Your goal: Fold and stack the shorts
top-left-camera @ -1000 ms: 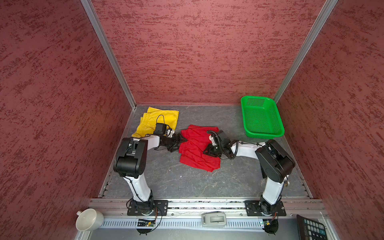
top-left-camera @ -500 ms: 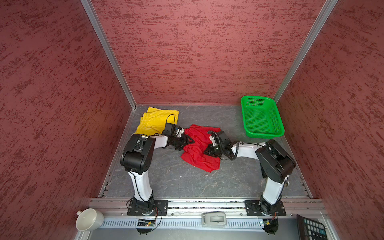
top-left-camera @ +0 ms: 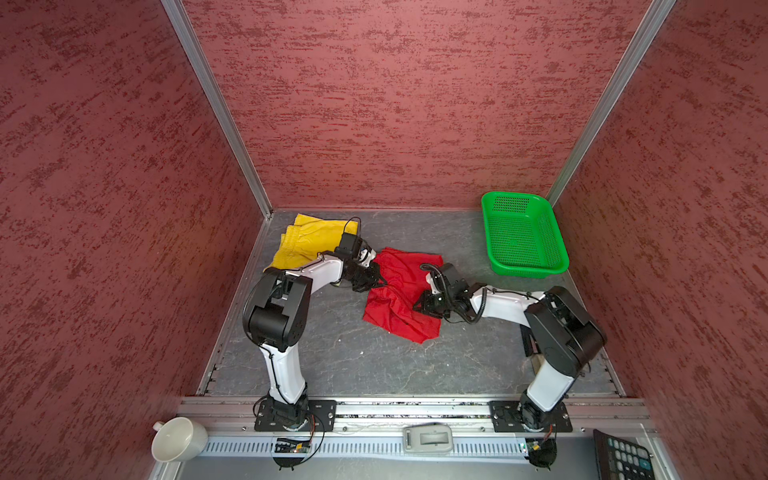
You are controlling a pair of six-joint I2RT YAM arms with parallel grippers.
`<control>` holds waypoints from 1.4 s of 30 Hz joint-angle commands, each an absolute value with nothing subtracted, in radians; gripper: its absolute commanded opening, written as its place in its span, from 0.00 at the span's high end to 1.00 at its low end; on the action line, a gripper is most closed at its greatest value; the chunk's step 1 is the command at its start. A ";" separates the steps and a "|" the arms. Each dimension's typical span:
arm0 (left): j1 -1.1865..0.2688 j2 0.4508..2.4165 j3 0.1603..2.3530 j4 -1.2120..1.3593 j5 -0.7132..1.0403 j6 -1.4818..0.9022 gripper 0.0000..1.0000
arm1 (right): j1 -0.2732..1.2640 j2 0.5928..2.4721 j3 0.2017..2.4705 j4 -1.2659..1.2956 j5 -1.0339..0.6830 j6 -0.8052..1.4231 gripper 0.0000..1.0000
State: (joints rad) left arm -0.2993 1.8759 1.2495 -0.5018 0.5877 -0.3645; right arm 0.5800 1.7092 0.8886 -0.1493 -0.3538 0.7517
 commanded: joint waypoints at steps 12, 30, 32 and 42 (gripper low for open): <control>-0.236 1.958 1.487 -0.745 0.484 -0.147 1.00 | 0.509 1.586 0.865 -0.235 -0.316 0.741 0.62; -0.221 1.989 1.471 -0.737 0.447 -0.191 0.38 | 0.532 1.778 1.107 -0.134 -0.359 0.742 0.62; -0.195 1.944 1.419 -0.707 0.477 -0.222 0.29 | 0.532 1.818 1.137 -0.118 -0.374 0.741 0.62; -0.048 1.685 1.088 -0.504 0.623 -0.430 0.14 | 0.532 1.954 1.136 -0.178 -0.354 0.749 0.65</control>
